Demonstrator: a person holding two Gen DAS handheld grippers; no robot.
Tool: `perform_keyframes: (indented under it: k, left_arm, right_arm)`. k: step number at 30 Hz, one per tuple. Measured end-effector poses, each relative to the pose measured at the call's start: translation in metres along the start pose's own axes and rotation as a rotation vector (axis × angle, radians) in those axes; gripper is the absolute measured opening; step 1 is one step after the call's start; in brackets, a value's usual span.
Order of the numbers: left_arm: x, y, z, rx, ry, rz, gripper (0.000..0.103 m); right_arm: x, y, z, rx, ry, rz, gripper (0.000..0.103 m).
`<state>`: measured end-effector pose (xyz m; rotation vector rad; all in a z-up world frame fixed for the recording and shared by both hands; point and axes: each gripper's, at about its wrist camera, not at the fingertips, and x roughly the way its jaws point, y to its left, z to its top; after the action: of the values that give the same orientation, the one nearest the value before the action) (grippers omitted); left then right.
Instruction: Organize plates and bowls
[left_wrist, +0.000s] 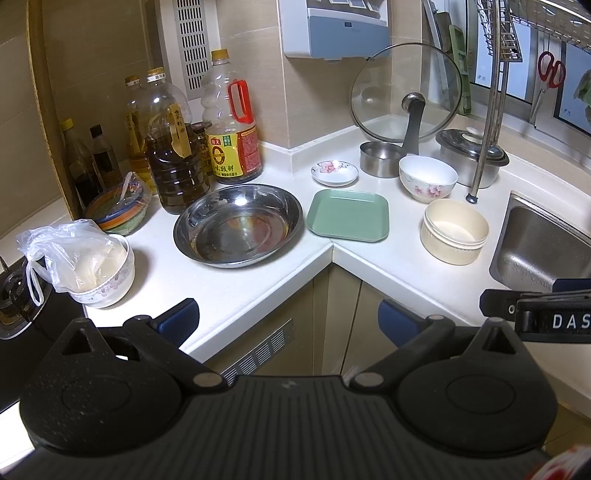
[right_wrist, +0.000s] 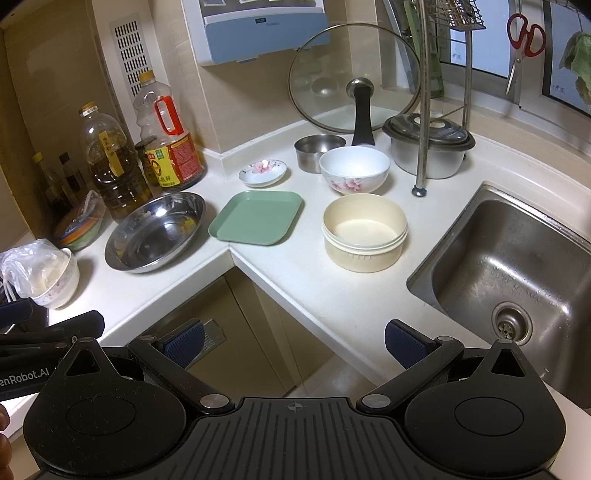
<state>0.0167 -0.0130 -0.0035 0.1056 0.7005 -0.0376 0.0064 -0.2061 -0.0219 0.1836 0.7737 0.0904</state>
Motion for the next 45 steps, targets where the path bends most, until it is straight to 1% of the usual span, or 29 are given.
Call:
perform_keyframes:
  k: [9, 12, 14, 16, 18, 21, 23, 25, 28, 31, 33, 36, 38, 39, 40, 42, 43, 45]
  left_arm:
    - [0.011, -0.003, 0.001, -0.016, 0.015, -0.012, 0.103]
    - [0.017, -0.002, 0.003, -0.031, 0.022, -0.021, 0.103]
    - [0.021, -0.001, 0.004, -0.042, 0.026, -0.008, 0.103]
    - [0.026, 0.001, 0.006, -0.059, 0.029, 0.002, 0.103]
    - [0.032, 0.004, 0.007, -0.075, 0.033, 0.005, 0.103]
    - [0.042, 0.005, 0.008, -0.07, 0.031, 0.017, 0.103]
    - [0.05, 0.004, 0.009, -0.062, 0.033, 0.01, 0.103]
    - [0.06, 0.004, 0.012, -0.05, 0.042, -0.008, 0.102]
    - [0.08, 0.004, 0.02, -0.017, 0.049, -0.034, 0.098]
    - [0.105, 0.007, 0.033, 0.019, 0.049, -0.068, 0.096]
    - [0.125, 0.01, 0.044, 0.049, 0.048, -0.098, 0.095]
    - [0.159, 0.013, 0.067, 0.104, 0.049, -0.168, 0.092]
    - [0.182, 0.015, 0.083, 0.137, 0.059, -0.211, 0.089]
    - [0.193, 0.016, 0.09, 0.159, 0.057, -0.23, 0.088]
    - [0.204, 0.018, 0.096, 0.183, 0.054, -0.242, 0.087]
    - [0.225, 0.019, 0.108, 0.228, 0.059, -0.261, 0.083]
    - [0.234, 0.019, 0.113, 0.244, 0.066, -0.277, 0.083]
    - [0.249, 0.02, 0.122, 0.276, 0.075, -0.334, 0.082]
  right_arm:
    - [0.008, -0.011, 0.004, -0.006, 0.003, 0.012, 0.103]
    - [0.01, -0.012, 0.004, -0.03, -0.029, 0.028, 0.103]
    - [0.012, -0.012, 0.005, -0.057, -0.05, 0.036, 0.103]
    - [0.016, -0.014, 0.007, -0.074, -0.058, 0.06, 0.103]
    - [0.024, -0.018, 0.011, -0.064, -0.047, 0.088, 0.103]
    - [0.036, -0.025, 0.016, -0.048, -0.024, 0.134, 0.103]
    - [0.043, -0.026, 0.021, -0.064, -0.01, 0.143, 0.103]
    - [0.051, -0.026, 0.025, -0.072, -0.005, 0.14, 0.103]
    - [0.067, -0.026, 0.034, -0.057, 0.018, 0.161, 0.103]
    - [0.085, -0.026, 0.048, -0.029, 0.008, 0.156, 0.103]
    - [0.098, -0.025, 0.058, -0.008, -0.004, 0.145, 0.103]
    - [0.12, -0.022, 0.074, 0.03, -0.019, 0.129, 0.103]
    - [0.137, -0.022, 0.085, 0.071, -0.01, 0.112, 0.103]
    - [0.146, -0.021, 0.091, 0.092, -0.01, 0.111, 0.101]
    - [0.154, -0.02, 0.096, 0.101, -0.013, 0.111, 0.092]
    - [0.172, -0.019, 0.106, 0.118, -0.001, 0.092, 0.08]
    - [0.18, -0.019, 0.109, 0.132, 0.008, 0.087, 0.079]
    - [0.193, -0.017, 0.113, 0.157, 0.018, 0.071, 0.078]
